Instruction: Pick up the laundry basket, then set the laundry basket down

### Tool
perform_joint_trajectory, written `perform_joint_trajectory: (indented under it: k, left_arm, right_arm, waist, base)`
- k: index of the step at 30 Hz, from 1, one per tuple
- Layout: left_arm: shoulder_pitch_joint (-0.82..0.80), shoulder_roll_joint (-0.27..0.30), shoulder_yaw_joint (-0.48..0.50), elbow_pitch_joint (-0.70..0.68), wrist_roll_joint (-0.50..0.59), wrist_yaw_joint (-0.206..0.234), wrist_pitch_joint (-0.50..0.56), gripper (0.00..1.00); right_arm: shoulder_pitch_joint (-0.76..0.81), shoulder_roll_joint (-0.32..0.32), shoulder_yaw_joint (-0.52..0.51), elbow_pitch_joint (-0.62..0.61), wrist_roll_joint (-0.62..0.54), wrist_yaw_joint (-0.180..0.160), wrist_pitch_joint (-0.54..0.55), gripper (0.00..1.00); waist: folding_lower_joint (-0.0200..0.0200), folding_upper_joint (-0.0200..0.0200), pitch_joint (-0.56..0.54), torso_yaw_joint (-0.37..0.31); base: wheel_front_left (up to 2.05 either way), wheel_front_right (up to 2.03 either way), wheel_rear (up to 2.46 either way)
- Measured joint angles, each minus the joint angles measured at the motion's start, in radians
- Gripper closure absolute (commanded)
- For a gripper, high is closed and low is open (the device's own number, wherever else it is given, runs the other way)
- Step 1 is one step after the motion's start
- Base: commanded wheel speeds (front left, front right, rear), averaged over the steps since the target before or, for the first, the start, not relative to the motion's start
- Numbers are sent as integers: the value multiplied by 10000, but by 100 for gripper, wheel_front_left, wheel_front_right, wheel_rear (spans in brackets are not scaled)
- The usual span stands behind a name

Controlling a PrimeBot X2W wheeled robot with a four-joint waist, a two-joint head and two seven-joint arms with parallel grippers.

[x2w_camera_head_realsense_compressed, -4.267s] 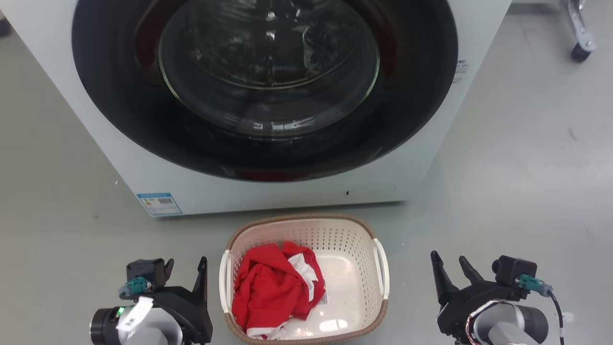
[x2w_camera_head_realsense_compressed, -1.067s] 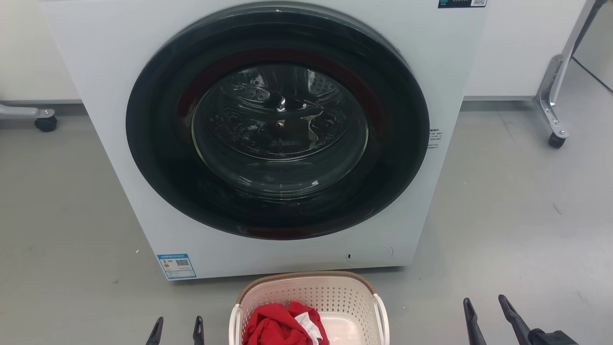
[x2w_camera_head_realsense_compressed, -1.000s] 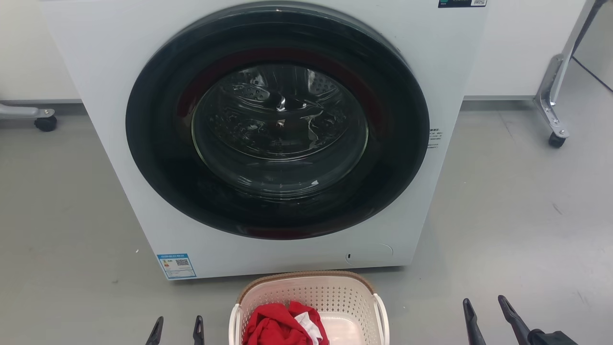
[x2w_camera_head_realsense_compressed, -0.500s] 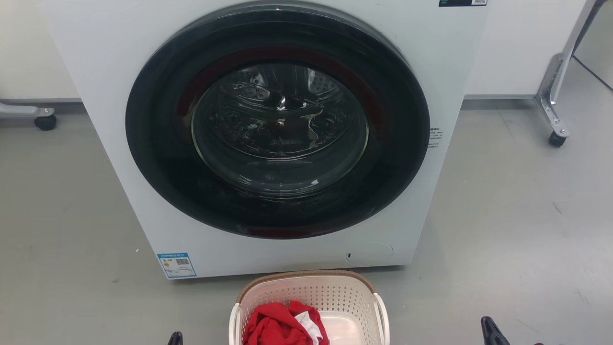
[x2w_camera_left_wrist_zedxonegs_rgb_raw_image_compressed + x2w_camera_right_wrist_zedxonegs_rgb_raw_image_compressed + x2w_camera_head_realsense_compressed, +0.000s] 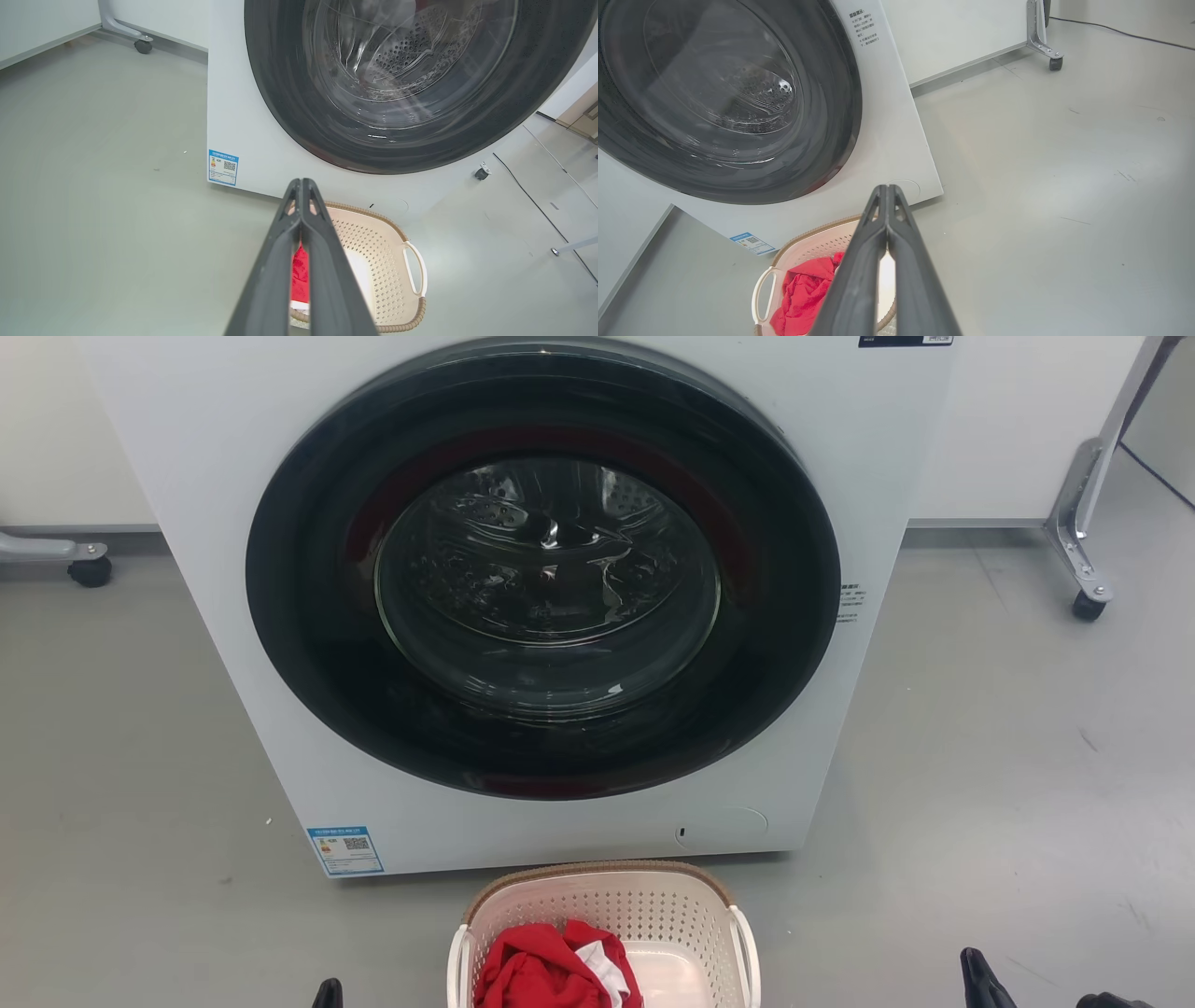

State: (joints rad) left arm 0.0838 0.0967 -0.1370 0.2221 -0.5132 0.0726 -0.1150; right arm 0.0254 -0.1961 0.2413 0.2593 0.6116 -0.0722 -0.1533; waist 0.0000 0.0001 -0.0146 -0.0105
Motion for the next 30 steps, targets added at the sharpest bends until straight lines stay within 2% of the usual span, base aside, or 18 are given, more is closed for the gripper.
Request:
perform_joint_trajectory:
  k: [30]
  left_arm:
    - [-606,-197,894,276,-4219,-736,903,100]
  right_arm:
    - [-395,583,-1452,138,3800,727,1087,100]
  waist:
    - [0,0,62,41]
  base:
    - [0,0,0]
